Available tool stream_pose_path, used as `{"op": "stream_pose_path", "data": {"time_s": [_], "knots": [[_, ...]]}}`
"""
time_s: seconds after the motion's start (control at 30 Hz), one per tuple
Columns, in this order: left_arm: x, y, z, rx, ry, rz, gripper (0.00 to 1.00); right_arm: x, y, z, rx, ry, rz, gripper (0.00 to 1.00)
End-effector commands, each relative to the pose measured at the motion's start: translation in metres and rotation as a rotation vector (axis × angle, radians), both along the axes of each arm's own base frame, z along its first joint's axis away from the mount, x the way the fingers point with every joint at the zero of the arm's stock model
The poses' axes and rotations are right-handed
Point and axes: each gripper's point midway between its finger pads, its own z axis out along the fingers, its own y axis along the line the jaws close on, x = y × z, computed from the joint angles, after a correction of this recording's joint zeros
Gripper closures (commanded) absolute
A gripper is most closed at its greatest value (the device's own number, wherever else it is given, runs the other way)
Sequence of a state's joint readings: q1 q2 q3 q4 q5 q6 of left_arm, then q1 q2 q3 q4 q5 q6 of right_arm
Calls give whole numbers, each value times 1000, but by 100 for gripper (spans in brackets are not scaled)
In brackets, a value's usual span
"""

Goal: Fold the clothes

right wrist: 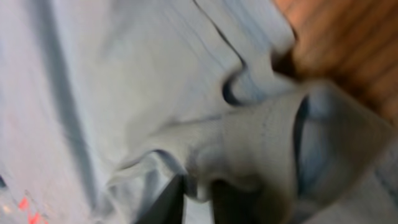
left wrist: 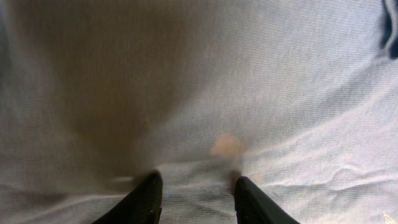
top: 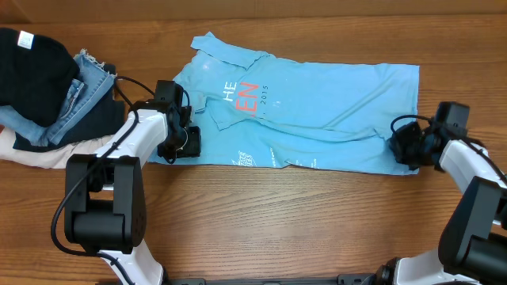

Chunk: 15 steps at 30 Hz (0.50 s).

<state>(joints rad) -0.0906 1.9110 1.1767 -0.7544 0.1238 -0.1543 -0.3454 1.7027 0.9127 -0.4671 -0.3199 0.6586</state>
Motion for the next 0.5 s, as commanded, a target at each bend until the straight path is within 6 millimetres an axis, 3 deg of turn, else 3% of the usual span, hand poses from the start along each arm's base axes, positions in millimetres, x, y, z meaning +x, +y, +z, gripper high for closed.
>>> {"op": "stream_pose_path", "data": {"time_s": [0.0, 0.13, 0.23, 0.27, 0.3, 0.33, 0.37, 0.43, 0.47], "knots": [[-28, 5, -32, 10, 116, 17, 58, 34, -14, 32, -63, -97, 25, 92], [-28, 5, -32, 10, 117, 17, 57, 50, -27, 46, -106, -166, 6, 94], [-28, 5, -32, 10, 117, 17, 57, 52, -36, 48, -120, -182, -7, 95], [-28, 5, -32, 10, 117, 17, 57, 51, -44, 48, -138, -181, -25, 81], [-28, 5, -32, 10, 117, 17, 57, 49, -55, 48, -152, -180, -51, 43], [-28, 5, -32, 10, 117, 17, 57, 46, -60, 48, -151, -174, -67, 30], [-28, 5, -32, 10, 117, 17, 57, 42, -65, 46, -144, -159, -81, 25], [-28, 5, -32, 10, 116, 17, 57, 36, -65, 44, -114, -145, -84, 24], [-28, 5, -32, 10, 116, 17, 56, 37, -54, 46, -72, -168, -23, 27]]}}
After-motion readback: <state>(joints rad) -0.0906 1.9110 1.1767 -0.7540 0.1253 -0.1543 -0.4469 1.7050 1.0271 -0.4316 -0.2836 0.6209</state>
